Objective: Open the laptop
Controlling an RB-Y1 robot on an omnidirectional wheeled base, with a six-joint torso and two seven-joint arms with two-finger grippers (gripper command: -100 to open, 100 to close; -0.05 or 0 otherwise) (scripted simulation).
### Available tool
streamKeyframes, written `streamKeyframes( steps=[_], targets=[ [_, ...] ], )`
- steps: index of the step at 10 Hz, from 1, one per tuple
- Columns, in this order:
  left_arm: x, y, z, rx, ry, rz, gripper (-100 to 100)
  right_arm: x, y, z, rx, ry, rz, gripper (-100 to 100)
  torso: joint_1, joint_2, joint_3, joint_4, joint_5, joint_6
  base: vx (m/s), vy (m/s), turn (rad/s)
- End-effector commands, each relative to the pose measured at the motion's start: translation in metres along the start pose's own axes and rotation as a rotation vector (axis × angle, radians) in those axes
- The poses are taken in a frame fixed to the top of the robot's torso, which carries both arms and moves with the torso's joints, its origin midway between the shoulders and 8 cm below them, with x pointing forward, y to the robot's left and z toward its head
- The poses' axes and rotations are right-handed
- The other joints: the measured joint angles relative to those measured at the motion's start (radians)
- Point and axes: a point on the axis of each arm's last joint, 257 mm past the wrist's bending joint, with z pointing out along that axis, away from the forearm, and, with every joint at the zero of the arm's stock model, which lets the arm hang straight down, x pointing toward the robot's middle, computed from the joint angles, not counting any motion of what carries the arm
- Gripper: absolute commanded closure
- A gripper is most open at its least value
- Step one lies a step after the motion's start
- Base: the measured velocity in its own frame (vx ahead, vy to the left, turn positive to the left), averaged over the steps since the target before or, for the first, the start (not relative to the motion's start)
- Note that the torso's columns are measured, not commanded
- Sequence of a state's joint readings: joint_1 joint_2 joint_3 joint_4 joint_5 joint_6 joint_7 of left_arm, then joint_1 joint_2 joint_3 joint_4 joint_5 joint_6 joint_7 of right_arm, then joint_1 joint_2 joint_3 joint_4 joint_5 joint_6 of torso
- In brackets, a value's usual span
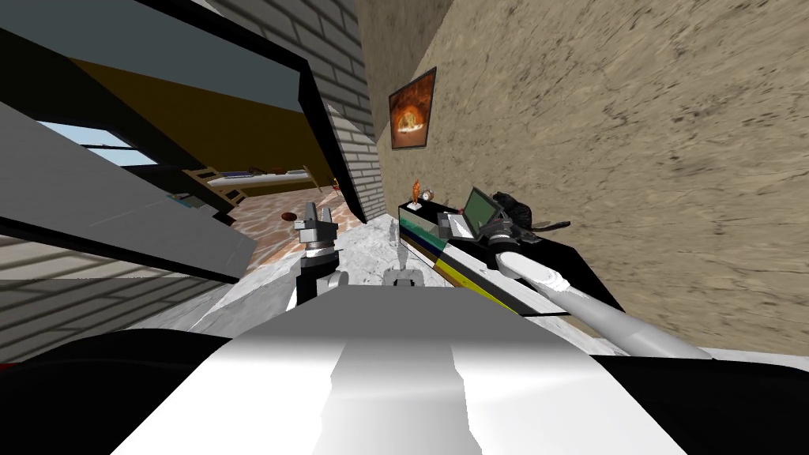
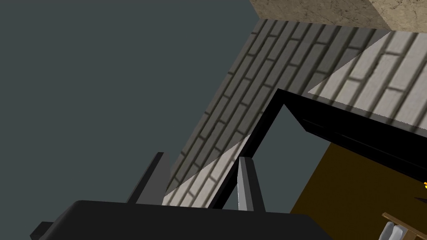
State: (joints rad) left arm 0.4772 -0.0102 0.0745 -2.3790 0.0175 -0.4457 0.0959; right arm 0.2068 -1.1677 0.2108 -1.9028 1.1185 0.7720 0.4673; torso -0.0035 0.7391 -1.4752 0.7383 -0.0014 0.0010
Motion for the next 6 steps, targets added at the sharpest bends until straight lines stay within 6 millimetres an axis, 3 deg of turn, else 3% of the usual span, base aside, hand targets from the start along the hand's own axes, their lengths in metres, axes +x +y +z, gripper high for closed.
streamKeyframes(
  steps=[1,4,5,6],
  targets=[
    [0.0,0.0,0.0,0.0,0.0,0.0,0,-0.0078,0.0018,0.0001,0.022,0.0,0.084,-100,0.003,0.001,0.0,0.0,0.001,-0.001,-0.145,-0.119,0.017],
    [0.0,0.0,0.0,0.0,0.0,0.0,0,-0.0116,0.0029,0.0001,0.033,-0.001,0.126,-100,0.004,-0.002,-0.001,0.0,0.001,-0.001,-0.108,-0.102,0.014],
    [0.0,0.0,0.0,0.0,0.0,0.0,0,-0.0108,-0.0044,0.0083,0.033,0.0,0.134,-100,0.008,-0.005,-0.003,-0.001,0.003,-0.001,0.036,-0.023,-0.013],
    [0.0,0.0,-0.0001,0.0,0.0,0.0,0,-0.0113,-0.0003,0.004,0.034,0.001,0.132,-100,0.008,-0.009,-0.006,-0.002,0.003,-0.001,0.025,-0.013,-0.002]
  ],
)
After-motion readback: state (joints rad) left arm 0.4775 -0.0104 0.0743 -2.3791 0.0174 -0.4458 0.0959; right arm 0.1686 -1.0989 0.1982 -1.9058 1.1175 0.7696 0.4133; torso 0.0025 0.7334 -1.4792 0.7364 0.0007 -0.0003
